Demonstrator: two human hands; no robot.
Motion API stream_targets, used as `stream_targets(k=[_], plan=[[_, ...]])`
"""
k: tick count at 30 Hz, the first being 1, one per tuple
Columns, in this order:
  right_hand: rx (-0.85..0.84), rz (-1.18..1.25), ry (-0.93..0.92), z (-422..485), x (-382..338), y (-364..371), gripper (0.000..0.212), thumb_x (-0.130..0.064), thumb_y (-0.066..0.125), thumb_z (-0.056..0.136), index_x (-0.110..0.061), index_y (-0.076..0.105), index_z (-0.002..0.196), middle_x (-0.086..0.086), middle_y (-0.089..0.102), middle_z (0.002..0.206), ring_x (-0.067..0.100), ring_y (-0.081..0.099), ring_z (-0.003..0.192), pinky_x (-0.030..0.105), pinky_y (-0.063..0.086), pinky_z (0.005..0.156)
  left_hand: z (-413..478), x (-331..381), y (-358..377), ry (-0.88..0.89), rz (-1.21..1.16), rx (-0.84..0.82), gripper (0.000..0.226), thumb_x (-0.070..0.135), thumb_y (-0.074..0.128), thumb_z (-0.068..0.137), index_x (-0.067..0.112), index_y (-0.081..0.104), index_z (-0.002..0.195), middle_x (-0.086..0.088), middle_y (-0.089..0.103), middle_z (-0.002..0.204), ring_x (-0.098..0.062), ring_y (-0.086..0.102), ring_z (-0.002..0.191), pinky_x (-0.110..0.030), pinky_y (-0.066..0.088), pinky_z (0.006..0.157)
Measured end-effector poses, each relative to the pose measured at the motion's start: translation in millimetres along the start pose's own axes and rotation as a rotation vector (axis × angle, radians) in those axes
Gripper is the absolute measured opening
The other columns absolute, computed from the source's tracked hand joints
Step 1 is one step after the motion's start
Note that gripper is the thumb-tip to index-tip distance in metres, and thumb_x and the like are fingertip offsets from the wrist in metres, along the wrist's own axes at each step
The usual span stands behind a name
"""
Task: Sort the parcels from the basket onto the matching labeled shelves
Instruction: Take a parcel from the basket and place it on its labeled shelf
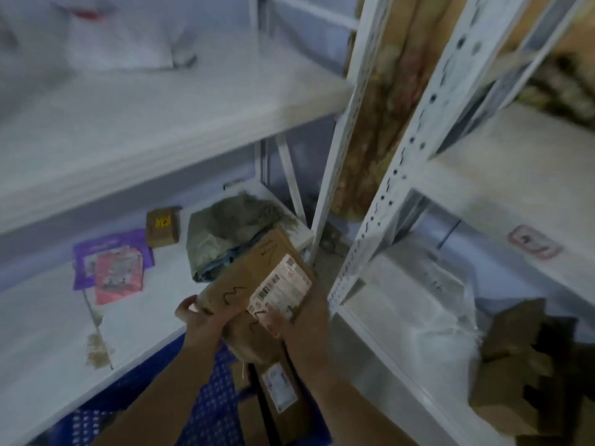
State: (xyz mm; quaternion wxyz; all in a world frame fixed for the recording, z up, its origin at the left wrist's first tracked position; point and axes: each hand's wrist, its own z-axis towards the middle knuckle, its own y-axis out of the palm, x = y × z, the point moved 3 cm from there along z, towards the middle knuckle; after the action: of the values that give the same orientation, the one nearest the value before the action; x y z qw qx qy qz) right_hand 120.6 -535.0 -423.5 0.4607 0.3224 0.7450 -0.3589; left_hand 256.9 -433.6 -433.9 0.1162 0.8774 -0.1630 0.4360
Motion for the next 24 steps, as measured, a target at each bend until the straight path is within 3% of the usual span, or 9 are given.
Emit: stream_targets(k=[2, 4, 7, 9, 12, 14, 17, 21, 24], plan=[[0.125, -0.388, -0.239, 3.7, -47.9, -32.4, 0.099, -0.056, 0.07, 0.073, -0.02, 0.02, 0.15, 0.002, 0.03, 0.154, 0.021, 0.03, 0.143, 0.046, 0.025, 0.119, -14.2, 39.6, 4.8, 0.085, 0.059, -0.052, 0.089, 0.006, 0.079, 0.07, 0.026, 0.02, 0.133, -0.018, 0.045, 0.133, -0.033, 0.054, 0.106, -0.045, 0.05, 0.084], [0.112, -0.68, -0.488, 2.6, -96.5, -57.6, 0.11, -0.061, 0.068, 0.073, -0.026, 0.003, 0.153, -0.004, 0.005, 0.163, 0.015, 0.003, 0.15, 0.038, -0.004, 0.12, -39.0, 77.3, 11.9, 0.169, 0.135, -0.14, 0.09, 0.001, 0.079, 0.067, 0.021, 0.023, 0.134, -0.013, 0.049, 0.127, -0.032, 0.054, 0.108, -0.038, 0.05, 0.075], [-0.024, -0.972, -0.65, -10.6, -155.3, -84.4, 0.123, -0.069, 0.071, 0.063, -0.036, -0.008, 0.152, -0.009, -0.004, 0.163, 0.016, -0.01, 0.15, 0.04, -0.015, 0.115, -86.0, 129.0, 20.2, 0.294, 0.29, -0.294, 0.098, 0.011, 0.09, 0.05, 0.017, 0.036, 0.131, -0.009, 0.054, 0.125, -0.032, 0.056, 0.112, -0.039, 0.052, 0.076], [-0.18, -1.025, -0.555, -33.9, -182.7, -97.4, 0.124, -0.068, 0.076, 0.057, -0.041, -0.001, 0.151, -0.009, 0.007, 0.162, 0.016, 0.0, 0.151, 0.045, -0.007, 0.119, -122.2, 160.2, 21.2, 0.332, 0.41, -0.417, 0.112, 0.03, 0.089, 0.032, 0.022, 0.04, 0.132, -0.008, 0.054, 0.126, -0.031, 0.057, 0.112, -0.049, 0.05, 0.092], [-0.304, -0.831, -0.367, -82.6, -205.4, -110.4, 0.106, -0.058, 0.083, 0.056, -0.045, 0.026, 0.145, -0.008, 0.046, 0.146, 0.018, 0.043, 0.136, 0.041, 0.034, 0.114, -173.9, 199.1, 18.7, 0.407, 0.481, -0.553, 0.095, 0.022, 0.089, 0.049, 0.03, 0.043, 0.131, -0.007, 0.056, 0.124, -0.028, 0.057, 0.111, -0.045, 0.049, 0.095], [-0.249, -0.687, -0.377, -123.9, -222.4, -116.6, 0.094, -0.056, 0.083, 0.054, -0.045, 0.04, 0.137, -0.01, 0.06, 0.13, 0.015, 0.057, 0.12, 0.038, 0.047, 0.104, -213.2, 227.6, 13.3, 0.513, 0.515, -0.584, 0.084, 0.019, 0.087, 0.051, 0.033, 0.047, 0.123, -0.005, 0.057, 0.123, -0.021, 0.058, 0.107, -0.035, 0.05, 0.089], [-0.14, -0.543, -0.424, -182.5, -252.2, -126.8, 0.084, -0.056, 0.081, 0.056, -0.043, 0.048, 0.132, -0.012, 0.064, 0.123, 0.012, 0.062, 0.111, 0.036, 0.052, 0.098, -275.5, 269.0, 5.1, 0.743, 0.71, -0.597, 0.088, 0.039, 0.085, 0.049, 0.037, 0.044, 0.127, 0.0, 0.056, 0.127, -0.014, 0.057, 0.105, -0.028, 0.048, 0.088], [-0.006, -0.293, -0.419, -254.5, -293.9, -149.6, 0.049, -0.046, 0.082, 0.066, -0.039, 0.059, 0.109, -0.017, 0.073, 0.1, -0.003, 0.069, 0.084, 0.012, 0.055, 0.069, -367.3, 313.8, -11.4, 1.145, 1.023, -0.209, 0.091, 0.069, 0.068, 0.062, 0.045, 0.025, 0.139, 0.009, 0.04, 0.147, -0.019, 0.036, 0.136, -0.055, 0.009, 0.116], [0.187, -0.09, -0.417, -311.0, -329.5, -175.2, 0.036, -0.05, 0.08, 0.067, -0.036, 0.066, 0.097, -0.016, 0.075, 0.09, 0.005, 0.072, 0.084, 0.032, 0.058, 0.085, -431.1, 329.2, -23.7, 1.169, 0.582, -0.185, 0.113, 0.064, 0.076, 0.057, 0.029, 0.017, 0.146, 0.001, 0.028, 0.152, -0.021, 0.028, 0.141, -0.051, 0.019, 0.116]])
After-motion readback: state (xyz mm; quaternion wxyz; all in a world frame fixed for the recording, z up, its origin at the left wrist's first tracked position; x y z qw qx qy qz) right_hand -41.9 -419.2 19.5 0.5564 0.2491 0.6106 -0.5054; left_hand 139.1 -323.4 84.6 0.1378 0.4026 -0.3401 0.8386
